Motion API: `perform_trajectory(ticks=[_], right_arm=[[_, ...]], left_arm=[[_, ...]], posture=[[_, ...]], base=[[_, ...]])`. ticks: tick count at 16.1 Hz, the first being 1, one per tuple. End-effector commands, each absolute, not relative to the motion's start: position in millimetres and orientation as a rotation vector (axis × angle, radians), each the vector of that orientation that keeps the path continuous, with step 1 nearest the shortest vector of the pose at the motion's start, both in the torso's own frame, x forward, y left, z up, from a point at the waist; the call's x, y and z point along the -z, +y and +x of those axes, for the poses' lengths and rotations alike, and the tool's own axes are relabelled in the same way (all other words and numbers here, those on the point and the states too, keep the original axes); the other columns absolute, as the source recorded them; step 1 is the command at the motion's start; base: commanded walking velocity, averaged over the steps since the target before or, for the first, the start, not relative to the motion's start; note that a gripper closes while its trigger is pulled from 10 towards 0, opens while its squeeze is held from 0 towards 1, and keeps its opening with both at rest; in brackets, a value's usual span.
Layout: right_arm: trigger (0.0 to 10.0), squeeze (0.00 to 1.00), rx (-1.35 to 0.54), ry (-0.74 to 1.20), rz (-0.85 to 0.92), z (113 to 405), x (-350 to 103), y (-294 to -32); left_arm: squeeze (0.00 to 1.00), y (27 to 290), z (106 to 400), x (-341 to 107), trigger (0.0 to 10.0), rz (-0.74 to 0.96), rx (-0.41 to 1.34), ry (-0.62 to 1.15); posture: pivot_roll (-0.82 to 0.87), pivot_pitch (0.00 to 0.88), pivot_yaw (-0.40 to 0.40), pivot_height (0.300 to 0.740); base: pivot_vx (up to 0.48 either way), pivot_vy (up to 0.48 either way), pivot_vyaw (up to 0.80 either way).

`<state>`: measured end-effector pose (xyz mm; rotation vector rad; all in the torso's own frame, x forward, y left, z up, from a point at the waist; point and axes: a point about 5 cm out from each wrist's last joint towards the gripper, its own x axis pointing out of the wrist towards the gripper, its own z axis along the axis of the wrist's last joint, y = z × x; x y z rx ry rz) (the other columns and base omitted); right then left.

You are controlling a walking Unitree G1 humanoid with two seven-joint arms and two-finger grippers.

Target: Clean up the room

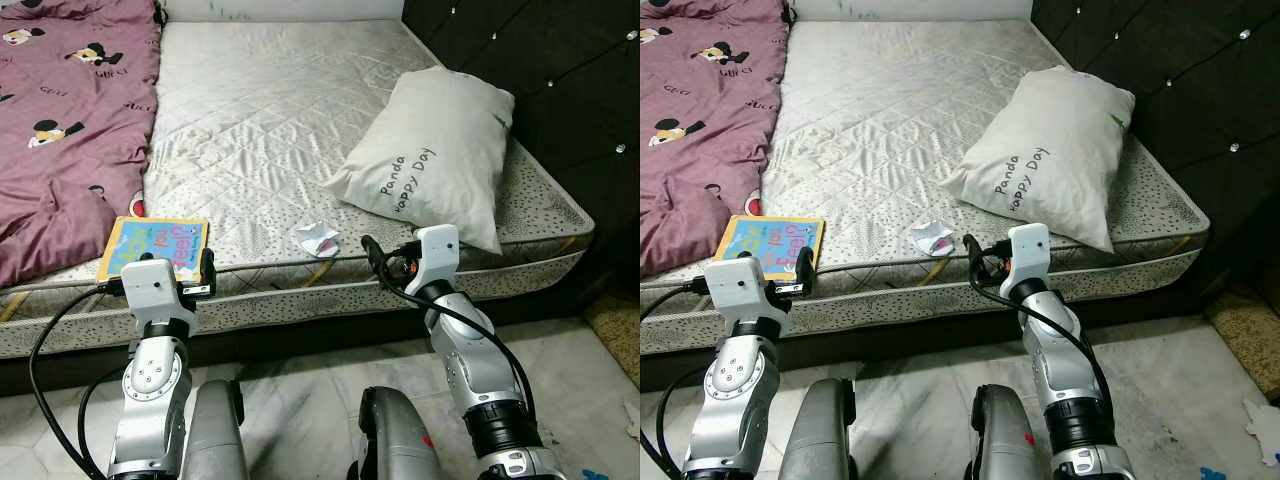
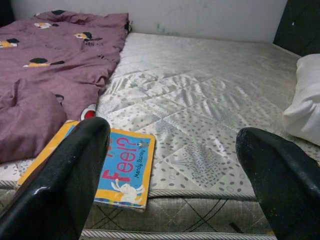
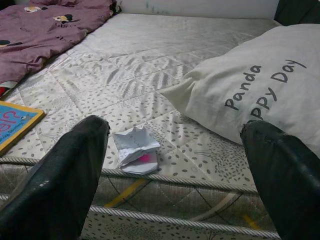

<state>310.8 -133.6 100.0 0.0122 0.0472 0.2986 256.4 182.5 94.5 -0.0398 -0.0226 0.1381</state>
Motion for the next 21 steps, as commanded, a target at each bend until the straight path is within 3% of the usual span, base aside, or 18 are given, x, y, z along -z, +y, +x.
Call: perform_trajectory(ticks=[1,16,17,21], right_arm=[[10.0,0.0,-0.302,0.045,0.011,310.3,-102.2,-133.3],[10.0,0.0,-0.302,0.045,0.011,310.3,-102.2,-133.3],[10.0,0.0,-0.32,0.042,-0.008,308.4,-103.3,-131.8],[10.0,0.0,-0.336,0.011,-0.003,306.5,-106.7,-130.8]], left_arm=[[0.0,181.7,256.2,-95.9,10.0,-0.044,-0.138,-0.024],[0.0,181.7,256.2,-95.9,10.0,-0.044,-0.138,-0.024],[0.0,181.2,255.7,-96.9,10.0,-0.047,-0.137,-0.022],[0.0,180.7,255.7,-99.0,10.0,-0.049,-0.139,-0.024]], posture=[[-0.01,0.057,-0.048,0.597],[-0.01,0.057,-0.048,0.597],[-0.01,0.101,-0.048,0.74],[-0.01,0.101,-0.049,0.74]], base=[[0.0,0.0,0.0],[0.0,0.0,0.0],[0.0,0.0,0.0],[0.0,0.0,0.0]])
